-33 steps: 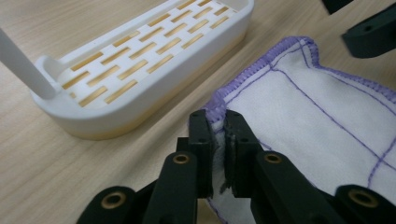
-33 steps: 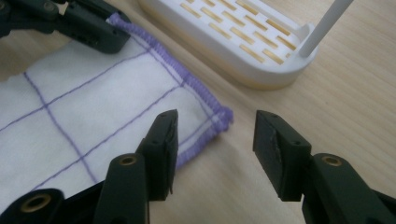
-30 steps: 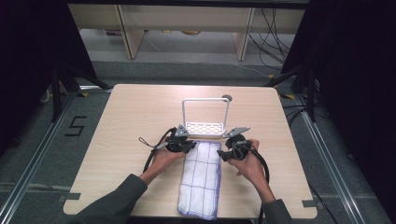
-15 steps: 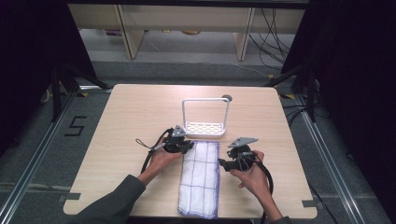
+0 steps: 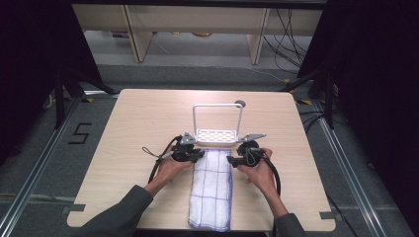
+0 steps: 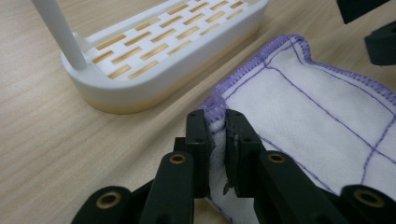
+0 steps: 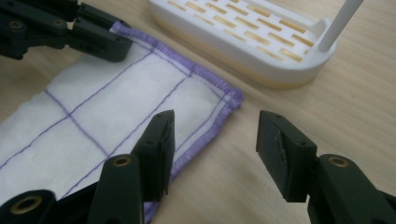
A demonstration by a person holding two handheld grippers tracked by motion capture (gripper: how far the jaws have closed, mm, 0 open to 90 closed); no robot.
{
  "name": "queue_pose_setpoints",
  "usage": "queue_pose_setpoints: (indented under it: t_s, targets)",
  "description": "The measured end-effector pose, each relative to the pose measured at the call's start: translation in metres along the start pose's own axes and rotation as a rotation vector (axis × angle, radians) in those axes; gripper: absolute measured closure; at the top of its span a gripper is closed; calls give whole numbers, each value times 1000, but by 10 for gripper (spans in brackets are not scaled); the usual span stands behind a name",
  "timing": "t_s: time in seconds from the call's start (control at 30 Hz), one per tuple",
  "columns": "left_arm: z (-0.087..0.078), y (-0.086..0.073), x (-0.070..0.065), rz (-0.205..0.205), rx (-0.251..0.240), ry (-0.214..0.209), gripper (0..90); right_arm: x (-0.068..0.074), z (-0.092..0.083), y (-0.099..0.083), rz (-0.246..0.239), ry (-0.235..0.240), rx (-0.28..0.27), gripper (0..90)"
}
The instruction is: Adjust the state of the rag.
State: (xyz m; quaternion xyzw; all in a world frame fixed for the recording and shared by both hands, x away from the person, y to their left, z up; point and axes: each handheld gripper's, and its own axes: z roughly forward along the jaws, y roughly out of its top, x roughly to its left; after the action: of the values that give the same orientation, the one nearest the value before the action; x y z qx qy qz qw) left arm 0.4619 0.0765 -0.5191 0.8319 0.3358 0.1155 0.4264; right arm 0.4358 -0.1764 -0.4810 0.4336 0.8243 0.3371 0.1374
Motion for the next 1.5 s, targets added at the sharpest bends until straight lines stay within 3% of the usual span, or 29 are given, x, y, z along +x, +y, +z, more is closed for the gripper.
queue_pose_setpoints:
  t_s: [0.1,0.13,0.2,0.3,0.37,0.4,0.47,0.57,0.6,0.7,0.77,0.8,0.9,1.0,1.13,1.2,1.33,1.5]
  targets:
    - [0,0,0,0,1,0,803,-6,6,5,-2,17,6,470]
    - [0,0,0,1,5,-3,802,-5,8,7,26,19,29,468]
    - [0,0,-1,3,4,4,801,-6,13,9,9,14,20,466]
    - [1,0,0,0,2,-3,798,-4,19,13,24,18,33,463]
    - [0,0,0,0,2,-3,797,-5,23,15,-2,21,29,458]
    - [0,0,0,1,3,-1,797,-3,24,16,24,24,39,458]
    - [0,0,-1,8,6,8,795,-3,29,18,26,28,22,456]
    - [0,0,-1,8,5,8,794,0,32,18,39,32,47,455]
    - [1,0,-1,6,6,4,794,-1,32,17,4,25,54,455]
    - [1,0,-1,6,4,2,794,-1,34,18,-11,17,59,454]
    - [1,0,0,10,3,1,794,1,35,17,29,24,57,454]
    - [1,0,0,11,3,1,794,-1,36,17,-3,15,63,454]
    - [1,0,-1,15,3,1,793,0,40,16,19,23,81,452]
    - [1,-1,0,12,2,-1,792,0,42,16,3,24,83,456]
    - [1,-1,0,12,1,-2,791,2,43,16,-16,42,82,539]
    - [1,-1,0,12,0,-3,791,3,44,16,-32,64,63,656]
    - [1,-1,0,12,-4,-7,794,3,42,14,-40,99,56,799]
    - [0,1,0,14,-7,-14,807,2,38,15,-78,110,54,843]
